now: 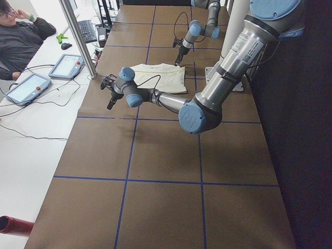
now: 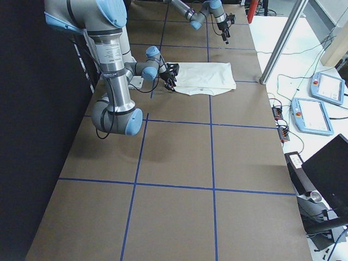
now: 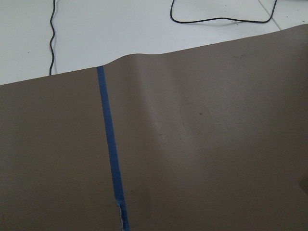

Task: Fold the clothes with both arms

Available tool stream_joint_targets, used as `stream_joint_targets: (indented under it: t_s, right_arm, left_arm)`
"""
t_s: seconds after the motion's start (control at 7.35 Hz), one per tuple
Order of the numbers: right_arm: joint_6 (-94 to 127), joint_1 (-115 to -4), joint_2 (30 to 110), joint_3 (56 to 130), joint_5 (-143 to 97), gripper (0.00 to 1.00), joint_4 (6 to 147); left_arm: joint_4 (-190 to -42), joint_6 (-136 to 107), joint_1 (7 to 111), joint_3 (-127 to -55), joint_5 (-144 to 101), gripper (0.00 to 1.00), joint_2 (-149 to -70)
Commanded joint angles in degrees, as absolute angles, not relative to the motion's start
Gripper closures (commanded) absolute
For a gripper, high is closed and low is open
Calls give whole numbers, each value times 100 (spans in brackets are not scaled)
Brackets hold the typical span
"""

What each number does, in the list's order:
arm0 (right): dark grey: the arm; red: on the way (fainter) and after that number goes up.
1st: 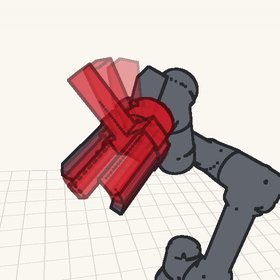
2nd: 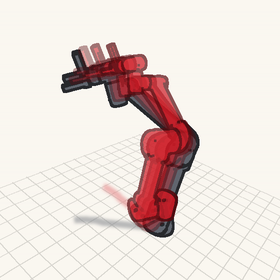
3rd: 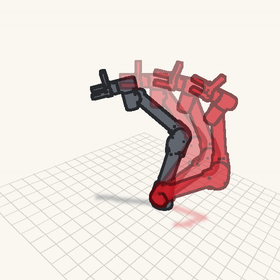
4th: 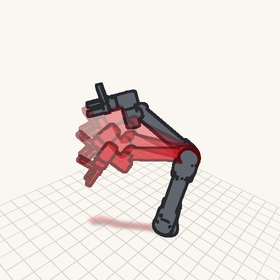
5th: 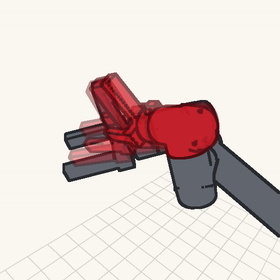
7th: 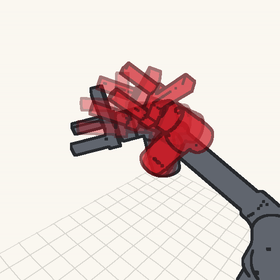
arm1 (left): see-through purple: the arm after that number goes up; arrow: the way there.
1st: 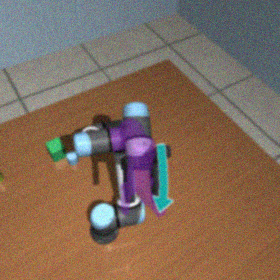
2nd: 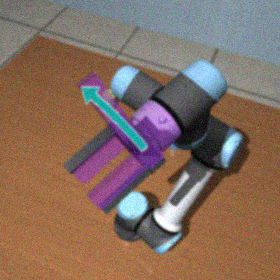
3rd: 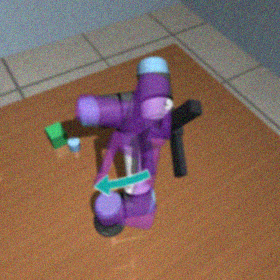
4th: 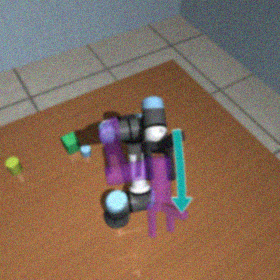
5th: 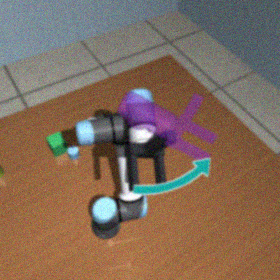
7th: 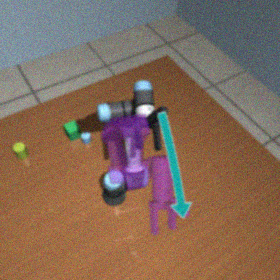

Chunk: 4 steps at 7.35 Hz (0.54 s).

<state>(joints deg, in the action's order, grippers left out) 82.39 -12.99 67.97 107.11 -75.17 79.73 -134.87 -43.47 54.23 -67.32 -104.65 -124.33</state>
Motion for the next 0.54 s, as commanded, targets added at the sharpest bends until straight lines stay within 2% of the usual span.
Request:
stream_joint_targets:
  t_s: [0.0, 0.41]
  right_arm:
    - [7037, -1118, 6776, 10793, -7340, 0, 7989]
    - [5918, -827, 6653, 10802, -7050, 0, 7972]
  left_arm:
    - [-13483, -4350, 5423, -6732, -10459, 0, -12436]
    - [-13482, -4359, 5414, -6732, -10459, 0, -12437]
